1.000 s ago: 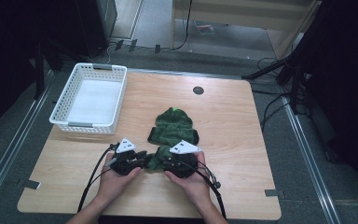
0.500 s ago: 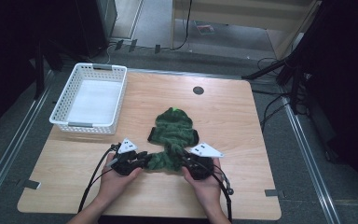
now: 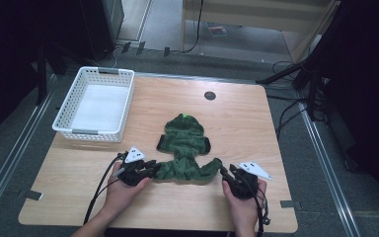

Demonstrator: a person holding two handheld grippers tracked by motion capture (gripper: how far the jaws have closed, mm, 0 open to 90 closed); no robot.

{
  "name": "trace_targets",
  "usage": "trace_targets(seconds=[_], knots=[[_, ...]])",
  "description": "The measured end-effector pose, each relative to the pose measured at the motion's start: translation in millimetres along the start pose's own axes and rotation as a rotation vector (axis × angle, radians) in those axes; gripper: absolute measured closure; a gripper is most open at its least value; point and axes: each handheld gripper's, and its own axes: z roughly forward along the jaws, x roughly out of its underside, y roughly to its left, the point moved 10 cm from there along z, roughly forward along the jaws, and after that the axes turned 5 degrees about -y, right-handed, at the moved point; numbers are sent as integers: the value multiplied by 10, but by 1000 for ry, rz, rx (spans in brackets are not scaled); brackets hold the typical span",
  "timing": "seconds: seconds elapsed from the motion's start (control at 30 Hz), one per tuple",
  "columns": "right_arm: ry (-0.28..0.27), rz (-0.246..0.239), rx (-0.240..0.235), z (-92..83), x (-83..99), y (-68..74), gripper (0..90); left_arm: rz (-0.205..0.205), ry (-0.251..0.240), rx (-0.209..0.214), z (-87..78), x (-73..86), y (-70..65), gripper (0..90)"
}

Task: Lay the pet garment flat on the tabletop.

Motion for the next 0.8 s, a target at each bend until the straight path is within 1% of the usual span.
trace_targets(seconds=[0.03,0.07,0.1,0.13,0.2,0.23,0.27,0.33,0.37,0.4,0.43,0.47,0.5,0.57,0.63,0.67,0.73,0.8], knots=[[-27,5,14,-29,-49,-43,598,1,1,1,3,-2,-1,739],[-65,0,39,-66,-118,-90,589,3,1,0,6,-5,0,739],[-94,-11,54,-92,-173,-110,580,-2,0,3,8,-8,-3,740],[-118,-26,63,-105,-221,-114,575,-3,-2,3,8,-10,-1,740],[-142,-61,58,-95,-282,-82,563,-4,-11,4,3,-15,0,741],[-145,-79,32,-67,-300,-27,553,-5,-15,6,1,-18,-3,741],[-140,-108,-8,-21,-305,51,542,-5,-17,9,-1,-19,-6,741],[-110,-182,-89,70,-266,249,527,-4,-21,9,-6,-21,-8,738],[-85,-228,-119,109,-224,343,519,0,-20,10,-10,-20,-9,735],[-56,-270,-136,156,-170,421,512,1,-22,9,-12,-20,-12,733],[-18,-299,-151,209,-104,479,510,2,-30,13,-17,-24,-17,731],[15,-307,-169,260,-40,520,516,6,-32,20,-26,-23,-21,729],[37,-294,-182,293,12,543,525,5,-40,30,-33,-26,-32,724],[64,-262,-216,305,91,567,544,9,-46,60,-62,-15,-61,708],[82,-253,-226,283,155,548,561,25,-43,86,-96,6,-97,708],[84,-243,-235,276,180,537,565,39,-38,94,-110,19,-110,708],[93,-224,-240,250,216,510,564,53,-44,107,-137,30,-142,699],[79,-213,-242,220,177,507,555,38,-65,113,-161,12,-141,666]])
